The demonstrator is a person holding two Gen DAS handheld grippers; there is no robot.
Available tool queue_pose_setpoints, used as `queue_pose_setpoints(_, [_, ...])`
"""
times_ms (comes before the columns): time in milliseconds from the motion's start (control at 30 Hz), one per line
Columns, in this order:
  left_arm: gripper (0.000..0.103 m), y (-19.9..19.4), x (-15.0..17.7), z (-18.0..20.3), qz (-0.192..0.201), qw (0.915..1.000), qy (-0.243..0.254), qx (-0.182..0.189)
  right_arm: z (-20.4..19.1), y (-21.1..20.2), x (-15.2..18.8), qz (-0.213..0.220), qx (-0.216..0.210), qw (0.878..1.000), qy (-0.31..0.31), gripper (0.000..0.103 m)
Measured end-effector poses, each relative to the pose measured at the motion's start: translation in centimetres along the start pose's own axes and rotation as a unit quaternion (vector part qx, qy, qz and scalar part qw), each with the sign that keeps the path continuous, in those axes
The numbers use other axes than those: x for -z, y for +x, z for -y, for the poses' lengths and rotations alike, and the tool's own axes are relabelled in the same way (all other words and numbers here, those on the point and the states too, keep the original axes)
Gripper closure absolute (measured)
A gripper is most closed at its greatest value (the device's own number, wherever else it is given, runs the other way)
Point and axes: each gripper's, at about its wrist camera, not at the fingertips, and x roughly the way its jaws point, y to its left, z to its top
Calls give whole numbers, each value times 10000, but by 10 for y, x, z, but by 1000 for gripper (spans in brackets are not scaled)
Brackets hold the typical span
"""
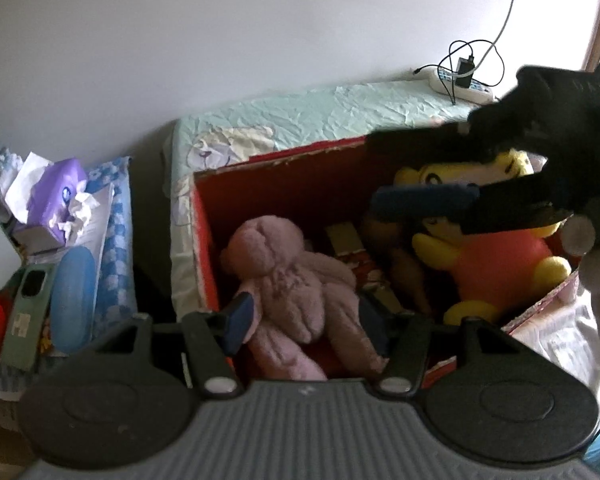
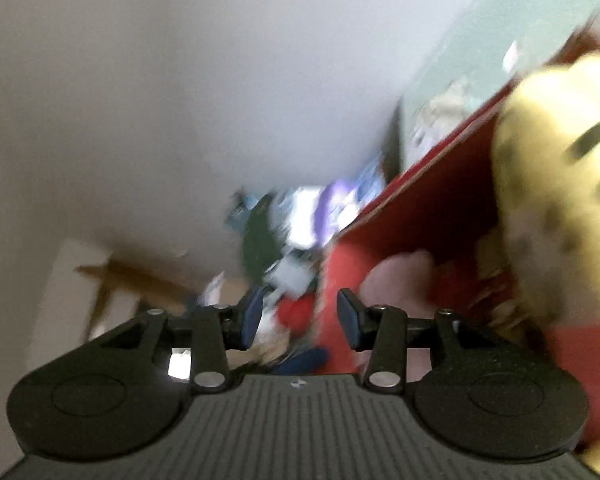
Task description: Organize objects
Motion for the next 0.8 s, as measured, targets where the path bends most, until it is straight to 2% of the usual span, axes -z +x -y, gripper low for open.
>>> queue_pose_setpoints(67, [42, -2, 0, 2, 34, 10000, 17, -9, -3, -6, -1, 7, 155, 9998, -120, 58])
queue_pose_setpoints(167, [41, 0, -2, 4, 17, 10000, -24, 32, 4, -15, -3, -30, -111, 9997, 213, 58])
queue_pose_setpoints(300, [41, 2, -3, 11, 38, 9999, -12, 124, -8, -23, 3, 116, 519, 9980, -347, 59])
queue_pose_setpoints(500, [41, 10, -8, 23, 6, 9999, -46, 113, -20, -33, 20, 265, 1189, 9851, -1211, 61])
queue_pose_setpoints(800, [38, 29, -18, 40, -278, 9995, -82, -85, -19, -39, 39, 413, 1763, 9709, -1568, 62])
